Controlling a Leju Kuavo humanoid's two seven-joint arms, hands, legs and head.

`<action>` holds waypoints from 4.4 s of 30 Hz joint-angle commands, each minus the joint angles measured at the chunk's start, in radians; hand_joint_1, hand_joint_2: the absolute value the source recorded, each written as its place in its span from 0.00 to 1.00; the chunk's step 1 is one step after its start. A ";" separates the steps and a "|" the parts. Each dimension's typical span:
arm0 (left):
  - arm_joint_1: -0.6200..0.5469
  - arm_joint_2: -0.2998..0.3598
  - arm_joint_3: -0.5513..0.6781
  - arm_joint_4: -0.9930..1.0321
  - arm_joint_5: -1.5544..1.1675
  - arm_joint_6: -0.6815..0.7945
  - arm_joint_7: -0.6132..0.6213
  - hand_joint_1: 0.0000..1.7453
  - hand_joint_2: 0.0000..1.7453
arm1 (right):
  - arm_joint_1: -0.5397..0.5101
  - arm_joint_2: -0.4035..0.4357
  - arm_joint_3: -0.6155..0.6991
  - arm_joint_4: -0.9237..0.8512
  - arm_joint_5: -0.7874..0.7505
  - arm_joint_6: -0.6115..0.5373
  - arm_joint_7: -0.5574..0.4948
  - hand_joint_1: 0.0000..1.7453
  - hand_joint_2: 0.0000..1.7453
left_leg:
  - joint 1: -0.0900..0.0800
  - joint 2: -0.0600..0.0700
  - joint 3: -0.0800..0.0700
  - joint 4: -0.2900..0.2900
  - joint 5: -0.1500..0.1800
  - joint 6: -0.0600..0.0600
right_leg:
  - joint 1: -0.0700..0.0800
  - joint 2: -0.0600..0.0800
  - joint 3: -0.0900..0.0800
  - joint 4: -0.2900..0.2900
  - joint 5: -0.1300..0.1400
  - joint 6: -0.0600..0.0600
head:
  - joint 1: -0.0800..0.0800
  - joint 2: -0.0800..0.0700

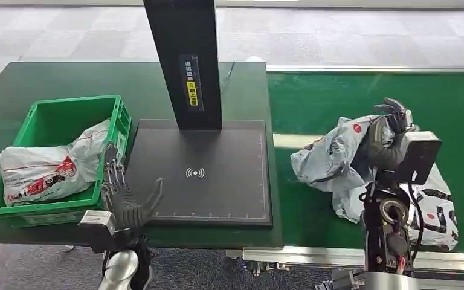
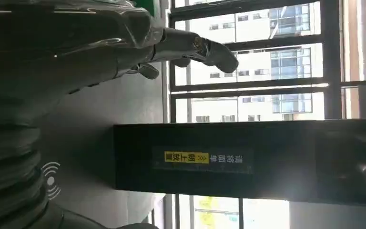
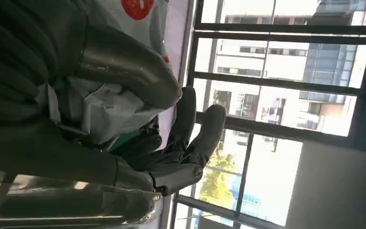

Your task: Moved the parcel from conveyor to table for the left to box.

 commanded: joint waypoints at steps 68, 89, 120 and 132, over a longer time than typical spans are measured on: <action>-0.033 0.016 -0.030 0.100 -0.021 -0.075 0.132 0.00 1.00 | -0.076 -0.070 0.590 0.476 1.083 0.263 0.721 0.00 1.00 | 0.000 -0.008 -0.001 -0.001 0.003 -0.001 | 0.001 -0.006 0.000 -0.002 0.001 0.000 | -0.001 0.000; -0.039 0.012 -0.040 0.113 -0.020 -0.085 0.144 0.00 1.00 | -0.030 -0.047 0.502 0.493 1.092 0.319 0.638 1.00 1.00 | 0.000 -0.006 0.000 -0.001 0.003 -0.001 | 0.001 -0.005 0.001 -0.002 0.001 0.000 | -0.001 0.000; -0.038 -0.002 -0.005 0.109 -0.003 -0.063 0.096 0.00 1.00 | 0.005 0.074 0.328 -0.089 0.854 -0.255 0.311 1.00 1.00 | 0.000 -0.004 -0.004 0.000 0.003 -0.001 | 0.000 -0.003 -0.005 0.000 0.001 -0.001 | 0.000 0.000; -0.107 0.016 -0.020 0.196 0.014 -0.104 0.080 0.00 1.00 | -0.133 0.093 0.598 0.260 0.788 0.192 0.162 1.00 1.00 | 0.000 0.000 -0.001 -0.001 0.003 -0.002 | 0.001 0.001 -0.002 -0.001 0.002 -0.001 | 0.000 0.000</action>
